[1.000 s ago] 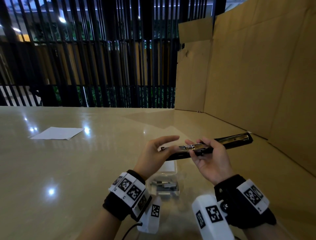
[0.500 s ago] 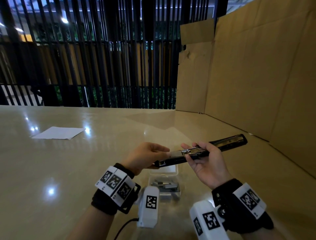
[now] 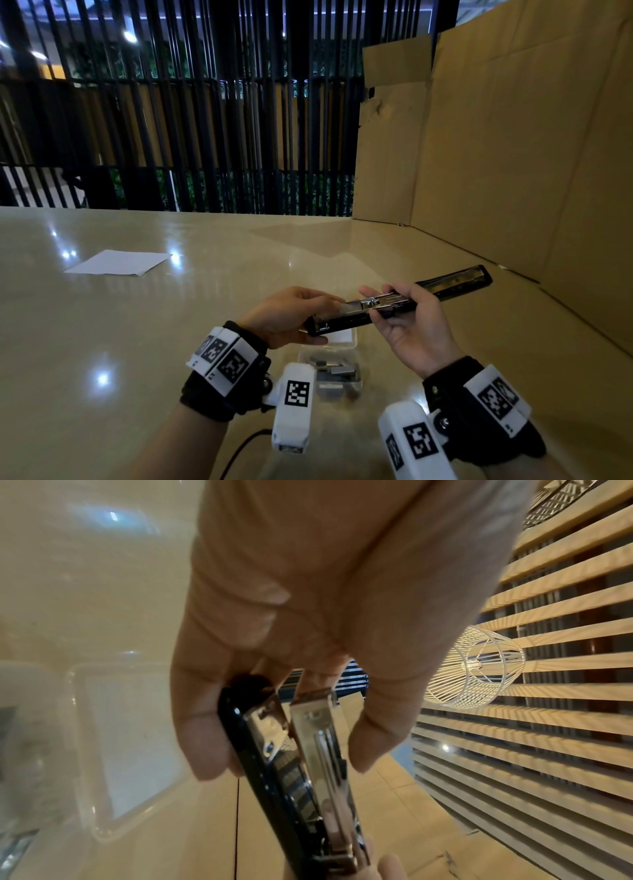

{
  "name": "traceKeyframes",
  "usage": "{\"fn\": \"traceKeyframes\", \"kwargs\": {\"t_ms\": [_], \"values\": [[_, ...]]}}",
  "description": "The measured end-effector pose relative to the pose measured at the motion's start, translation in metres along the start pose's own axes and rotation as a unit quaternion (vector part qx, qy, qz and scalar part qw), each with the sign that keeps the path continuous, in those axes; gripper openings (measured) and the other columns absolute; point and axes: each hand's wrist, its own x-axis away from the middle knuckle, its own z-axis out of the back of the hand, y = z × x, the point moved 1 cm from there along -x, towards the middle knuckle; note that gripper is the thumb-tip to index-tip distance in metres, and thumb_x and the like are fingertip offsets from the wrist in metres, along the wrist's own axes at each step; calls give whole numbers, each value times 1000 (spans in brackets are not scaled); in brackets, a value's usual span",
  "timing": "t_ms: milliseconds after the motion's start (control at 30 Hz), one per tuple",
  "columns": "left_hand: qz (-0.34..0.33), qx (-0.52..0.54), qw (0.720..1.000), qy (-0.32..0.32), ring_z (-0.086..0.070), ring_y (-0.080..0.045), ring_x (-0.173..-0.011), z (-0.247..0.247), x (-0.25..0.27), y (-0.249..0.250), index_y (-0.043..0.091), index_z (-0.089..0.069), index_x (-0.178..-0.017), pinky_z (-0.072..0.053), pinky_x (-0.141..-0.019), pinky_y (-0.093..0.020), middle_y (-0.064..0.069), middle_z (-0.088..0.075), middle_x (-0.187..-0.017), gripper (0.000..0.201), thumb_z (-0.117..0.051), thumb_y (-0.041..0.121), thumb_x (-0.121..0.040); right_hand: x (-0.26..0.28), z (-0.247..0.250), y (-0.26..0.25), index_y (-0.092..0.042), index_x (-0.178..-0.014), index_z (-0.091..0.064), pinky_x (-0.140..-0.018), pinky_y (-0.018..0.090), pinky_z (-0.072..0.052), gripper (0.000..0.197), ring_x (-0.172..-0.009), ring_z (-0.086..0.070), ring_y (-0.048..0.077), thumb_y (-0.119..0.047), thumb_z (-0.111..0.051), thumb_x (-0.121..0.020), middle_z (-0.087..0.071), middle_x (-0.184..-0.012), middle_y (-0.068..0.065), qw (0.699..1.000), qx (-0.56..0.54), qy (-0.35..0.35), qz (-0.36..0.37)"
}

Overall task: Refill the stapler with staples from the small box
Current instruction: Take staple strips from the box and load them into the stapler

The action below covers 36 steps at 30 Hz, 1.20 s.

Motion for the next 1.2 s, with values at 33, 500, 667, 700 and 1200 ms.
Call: {"fn": "traceKeyframes", "kwargs": {"t_ms": [33,500,667,700,1200], "values": [[0,1,1000,-1,-54,-13,-78,0,0,0,16,-64,-99,-55,-59,-18,-3,-55,-88,15,-54,20,-89,1,0,0,-7,-74,-50,-45,21,-54,19,-95,-65,25,-11,-46,-92,-66,-54,2,1000,1,0,1],[2,-14,1000,-15,-57,-9,-81,5,1,-2,17,-62,-110,-54,-64,-20,1,-59,-91,26,-57,27,-87,0,0,1,-5,-74,-52,-45,22,-54,19,-91,-66,25,-13,-48,-91,-71,-76,17,1000,19,-9,-11],[4,-41,999,-14,-55,-14,-90,3,-1,-3,21,-62,-110,-53,-71,-27,-1,-60,-98,31,-59,37,-83,2,0,1,-6,-75,-51,-46,21,-54,19,-90,-65,25,-12,-46,-92,-71,-66,10,999,34,-18,3],[4,-36,999,-16,-55,-14,-91,3,-2,-4,21,-63,-108,-54,-72,-27,-2,-59,-98,28,-59,34,-83,1,1,2,-5,-75,-52,-46,21,-54,20,-90,-65,25,-12,-46,-92,-72,-69,12,999,38,-17,2],[-12,61,997,-44,-61,-17,-88,11,1,0,11,-64,-105,-59,-63,-26,-6,-60,-96,24,-59,15,-82,-5,4,4,-2,-90,-53,-44,22,-53,17,-89,-66,27,-18,-50,-93,-55,-127,30,1000,15,-18,8]]}}
